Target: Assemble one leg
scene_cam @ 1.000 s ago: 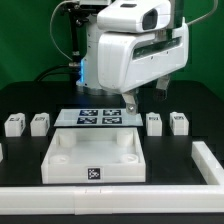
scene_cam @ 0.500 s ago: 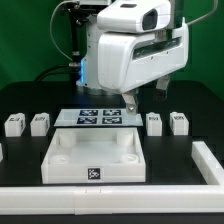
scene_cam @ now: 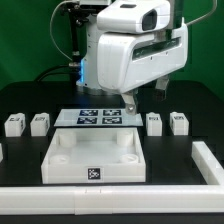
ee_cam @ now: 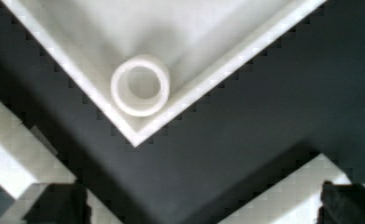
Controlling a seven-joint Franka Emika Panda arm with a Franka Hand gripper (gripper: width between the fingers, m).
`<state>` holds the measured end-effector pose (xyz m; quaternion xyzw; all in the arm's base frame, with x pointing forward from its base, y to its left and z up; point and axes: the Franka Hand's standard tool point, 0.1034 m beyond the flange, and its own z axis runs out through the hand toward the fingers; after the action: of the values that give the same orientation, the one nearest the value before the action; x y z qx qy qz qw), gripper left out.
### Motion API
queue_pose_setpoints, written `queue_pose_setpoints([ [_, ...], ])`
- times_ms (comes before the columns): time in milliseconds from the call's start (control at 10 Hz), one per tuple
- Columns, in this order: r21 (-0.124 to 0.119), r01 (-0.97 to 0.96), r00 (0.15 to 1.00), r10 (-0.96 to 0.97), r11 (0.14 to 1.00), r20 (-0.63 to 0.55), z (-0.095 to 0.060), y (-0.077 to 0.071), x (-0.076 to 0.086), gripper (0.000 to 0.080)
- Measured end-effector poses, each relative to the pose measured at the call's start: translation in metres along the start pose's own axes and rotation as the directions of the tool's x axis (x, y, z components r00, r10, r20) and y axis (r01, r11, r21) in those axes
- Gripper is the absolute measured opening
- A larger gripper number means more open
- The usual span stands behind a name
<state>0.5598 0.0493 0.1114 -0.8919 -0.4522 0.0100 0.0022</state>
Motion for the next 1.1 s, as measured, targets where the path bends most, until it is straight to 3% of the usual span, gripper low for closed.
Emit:
queue_pose_setpoints([
  [200,-0.046,0.197,0.98,-0.199,0.979,-0.029,0.012,-0.016,-0.031,0.065],
  [400,-0.064,0.36,0.932,-0.363,0.931,-0.029,0.031,-0.031,-0.067,0.065],
  [500,-0.053,0.356,0.934,-0.357,0.933,-0.026,0.036,-0.035,-0.073,0.065],
  [900,-0.057,0.384,0.922,-0.385,0.922,-0.027,0.039,-0.033,-0.075,0.065],
  [1100,-0.111,0.587,0.805,-0.592,0.802,-0.019,0.059,-0.026,-0.108,0.065],
])
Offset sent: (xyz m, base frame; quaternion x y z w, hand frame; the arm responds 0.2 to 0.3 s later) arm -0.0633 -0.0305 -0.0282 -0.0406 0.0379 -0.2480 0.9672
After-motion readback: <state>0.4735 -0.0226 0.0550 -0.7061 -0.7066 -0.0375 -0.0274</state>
